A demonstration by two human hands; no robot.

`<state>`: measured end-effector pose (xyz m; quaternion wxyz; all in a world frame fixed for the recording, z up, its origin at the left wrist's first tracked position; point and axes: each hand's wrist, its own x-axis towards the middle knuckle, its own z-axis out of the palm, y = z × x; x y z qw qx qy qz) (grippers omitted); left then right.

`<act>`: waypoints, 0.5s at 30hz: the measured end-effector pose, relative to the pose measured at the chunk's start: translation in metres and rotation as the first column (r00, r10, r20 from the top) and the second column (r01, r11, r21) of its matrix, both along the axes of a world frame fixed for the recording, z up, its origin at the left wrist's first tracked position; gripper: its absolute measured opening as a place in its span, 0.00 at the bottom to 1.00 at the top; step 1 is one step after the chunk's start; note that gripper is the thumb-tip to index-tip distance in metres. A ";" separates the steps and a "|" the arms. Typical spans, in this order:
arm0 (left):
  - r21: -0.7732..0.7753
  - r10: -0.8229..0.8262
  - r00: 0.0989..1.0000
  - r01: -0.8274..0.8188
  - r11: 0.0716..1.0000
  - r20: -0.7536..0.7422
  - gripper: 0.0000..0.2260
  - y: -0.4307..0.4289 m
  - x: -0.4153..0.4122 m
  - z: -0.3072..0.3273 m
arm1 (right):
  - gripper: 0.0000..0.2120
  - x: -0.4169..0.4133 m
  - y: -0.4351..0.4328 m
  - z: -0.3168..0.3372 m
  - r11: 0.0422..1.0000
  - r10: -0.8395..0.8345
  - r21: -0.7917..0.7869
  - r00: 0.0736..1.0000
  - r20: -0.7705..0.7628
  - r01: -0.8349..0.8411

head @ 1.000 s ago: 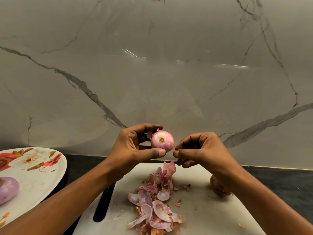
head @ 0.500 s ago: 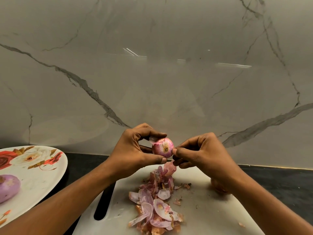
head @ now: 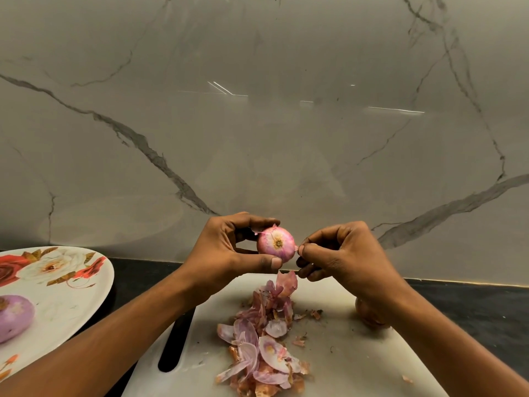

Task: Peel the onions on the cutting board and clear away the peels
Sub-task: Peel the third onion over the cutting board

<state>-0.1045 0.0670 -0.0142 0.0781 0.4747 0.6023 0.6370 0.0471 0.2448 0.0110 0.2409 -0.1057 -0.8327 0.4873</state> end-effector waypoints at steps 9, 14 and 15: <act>0.036 -0.061 0.987 0.057 0.998 0.145 0.27 0.001 -0.001 0.000 | 0.05 -0.003 0.004 0.001 0.998 -0.042 -0.040 0.999 0.030 0.043; 0.155 -0.205 0.917 0.160 0.975 0.341 0.26 0.000 -0.008 0.003 | 0.05 -0.003 0.003 -0.001 1.000 -0.029 0.012 0.993 0.111 0.028; 0.173 -0.219 0.906 0.166 0.971 0.361 0.25 0.000 -0.009 0.004 | 0.05 -0.002 0.002 0.000 1.000 -0.018 0.013 0.991 0.130 0.016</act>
